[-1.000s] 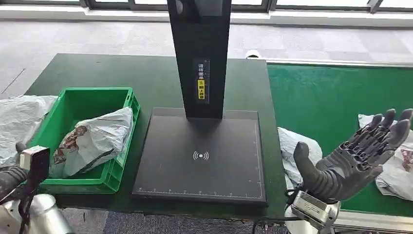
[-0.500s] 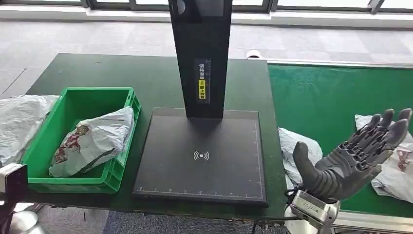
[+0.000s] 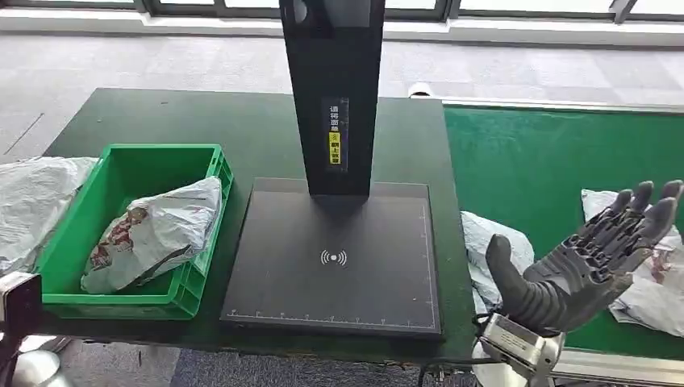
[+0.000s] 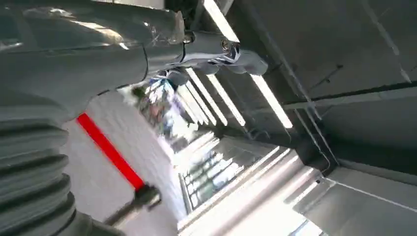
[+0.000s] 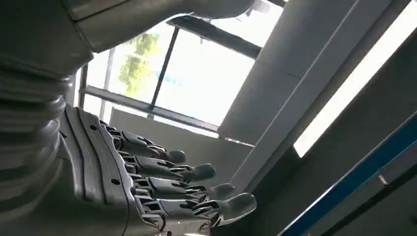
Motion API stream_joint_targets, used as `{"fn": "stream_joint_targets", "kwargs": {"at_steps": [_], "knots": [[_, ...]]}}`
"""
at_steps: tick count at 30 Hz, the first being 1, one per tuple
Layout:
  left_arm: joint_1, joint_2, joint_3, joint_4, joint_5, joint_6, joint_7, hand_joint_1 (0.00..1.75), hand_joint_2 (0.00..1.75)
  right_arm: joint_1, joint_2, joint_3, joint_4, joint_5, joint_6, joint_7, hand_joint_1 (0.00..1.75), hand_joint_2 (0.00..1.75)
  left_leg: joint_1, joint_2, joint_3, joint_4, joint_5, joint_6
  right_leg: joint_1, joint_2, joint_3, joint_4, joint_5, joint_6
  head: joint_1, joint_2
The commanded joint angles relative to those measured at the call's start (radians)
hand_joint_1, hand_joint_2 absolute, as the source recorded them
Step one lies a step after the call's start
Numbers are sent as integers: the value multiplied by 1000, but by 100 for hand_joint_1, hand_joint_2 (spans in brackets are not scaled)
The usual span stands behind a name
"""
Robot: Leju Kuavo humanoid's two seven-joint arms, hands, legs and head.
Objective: Moved the parcel from conveyor to table for the left to box.
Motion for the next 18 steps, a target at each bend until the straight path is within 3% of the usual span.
{"fn": "stream_joint_targets", "kwargs": {"at_steps": [1, 5, 8, 18], "knots": [[281, 76, -932, -4, 544, -331, 4, 0, 175, -78, 43, -434, 482, 673, 2, 389, 0, 175, 2, -11, 1, -2, 2, 2, 2, -12, 6, -6, 0, 1, -1, 0], [302, 20, -899, 23, 647, -643, 4, 0, 175, -159, 17, -599, 644, 882, 2, 563, 0, 175, 0, -6, 1, -4, 1, 5, 1, -7, 11, -7, 2, 3, 0, 0], [287, -2, -873, 73, 643, -727, 4, 0, 175, -171, -33, -614, 713, 912, 2, 653, 0, 175, 0, -6, 1, -3, 0, 5, -2, -7, 10, -5, 1, 4, 0, 0], [265, 3, -855, 160, 632, -726, 4, 0, 175, -178, -70, -677, 773, 892, 2, 675, 0, 175, -1, -7, 0, -2, 0, 5, -1, -7, 8, -4, 1, 5, 0, 0]]}}
